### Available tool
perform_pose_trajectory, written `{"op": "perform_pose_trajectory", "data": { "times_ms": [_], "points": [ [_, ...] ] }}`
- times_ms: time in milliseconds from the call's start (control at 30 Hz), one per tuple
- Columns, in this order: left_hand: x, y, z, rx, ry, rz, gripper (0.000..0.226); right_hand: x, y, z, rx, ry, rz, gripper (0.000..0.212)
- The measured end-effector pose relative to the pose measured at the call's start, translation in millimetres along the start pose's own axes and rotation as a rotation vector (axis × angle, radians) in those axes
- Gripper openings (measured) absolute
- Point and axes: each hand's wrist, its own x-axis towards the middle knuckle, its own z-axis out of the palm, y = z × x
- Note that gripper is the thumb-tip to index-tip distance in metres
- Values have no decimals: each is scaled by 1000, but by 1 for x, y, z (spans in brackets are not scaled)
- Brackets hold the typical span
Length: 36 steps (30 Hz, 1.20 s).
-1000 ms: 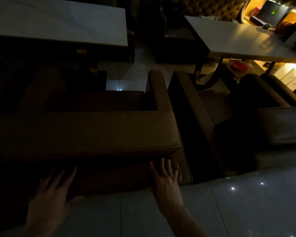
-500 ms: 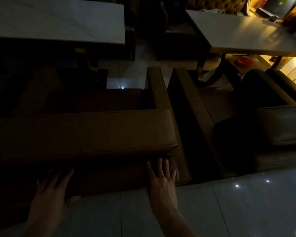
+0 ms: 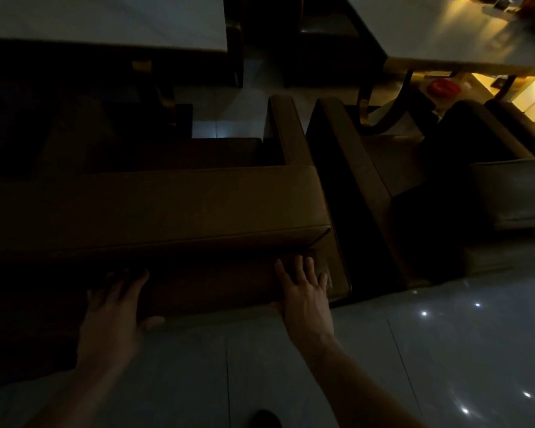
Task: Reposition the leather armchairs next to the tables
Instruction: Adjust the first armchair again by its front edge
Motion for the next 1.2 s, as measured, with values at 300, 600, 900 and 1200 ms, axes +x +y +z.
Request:
{"op": "perform_pose_trajectory", "data": {
  "times_ms": [300, 600, 900, 1200],
  "points": [
    [-5, 1, -1, -10, -5, -23, 87, -6, -1, -1, -21, 28, -13, 76],
    [-7, 4, -6, -25, -39, -60, 84, -5, -3, -2, -30, -25, -7, 76],
    [-6, 8, -22, -18, -180, -63, 90, -6, 1, -16, -54, -134, -37, 86],
    [-41, 41, -78, -27, -288, 11, 88, -39, -35, -60, 65, -232, -4, 75]
  ]
}}
